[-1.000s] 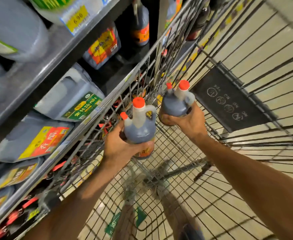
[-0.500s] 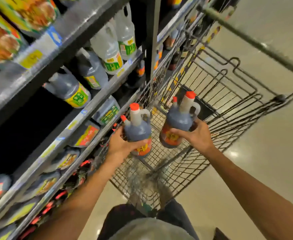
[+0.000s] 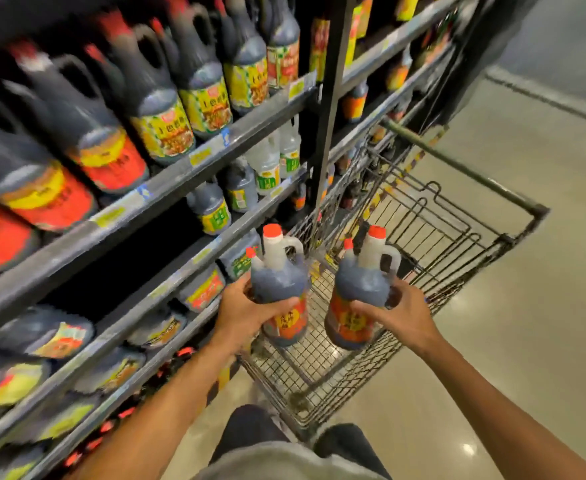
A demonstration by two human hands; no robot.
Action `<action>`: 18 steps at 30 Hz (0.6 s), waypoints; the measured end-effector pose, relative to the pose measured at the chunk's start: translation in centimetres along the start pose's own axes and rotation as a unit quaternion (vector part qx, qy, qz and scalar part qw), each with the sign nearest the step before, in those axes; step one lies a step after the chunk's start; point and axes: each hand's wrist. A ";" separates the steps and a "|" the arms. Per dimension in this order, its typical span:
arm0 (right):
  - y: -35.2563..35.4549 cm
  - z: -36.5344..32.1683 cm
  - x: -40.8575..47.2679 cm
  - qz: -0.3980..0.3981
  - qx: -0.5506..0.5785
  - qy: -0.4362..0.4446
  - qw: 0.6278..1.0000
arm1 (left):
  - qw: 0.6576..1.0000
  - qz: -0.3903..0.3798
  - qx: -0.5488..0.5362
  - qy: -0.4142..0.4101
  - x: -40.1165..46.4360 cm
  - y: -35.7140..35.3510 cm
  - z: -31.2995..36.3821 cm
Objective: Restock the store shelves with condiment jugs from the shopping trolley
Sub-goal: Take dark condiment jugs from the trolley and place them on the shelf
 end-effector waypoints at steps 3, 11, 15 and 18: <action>0.1 -0.3 -1.3 -0.050 0.009 0.024 0.998 | 0.999 0.042 -0.027 0.002 -3.3 1.0 0.4; -4.4 -1.9 -4.1 -0.207 0.037 0.035 0.977 | 0.980 0.194 -0.028 0.019 -15.5 4.7 -0.7; -9.3 -4.7 -6.6 -0.312 0.032 0.081 0.946 | 0.958 0.279 -0.050 0.042 -22.2 7.4 -2.2; -13.5 -6.7 -8.9 -0.377 0.027 0.108 0.920 | 0.932 0.351 -0.065 0.057 -27.5 9.5 -3.6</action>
Point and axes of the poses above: each hand's wrist, its own x-axis towards the middle knuckle, its own y-axis out of the back of the hand, z = x × y, and after that the axes turned 9 degrees about x, right-handed
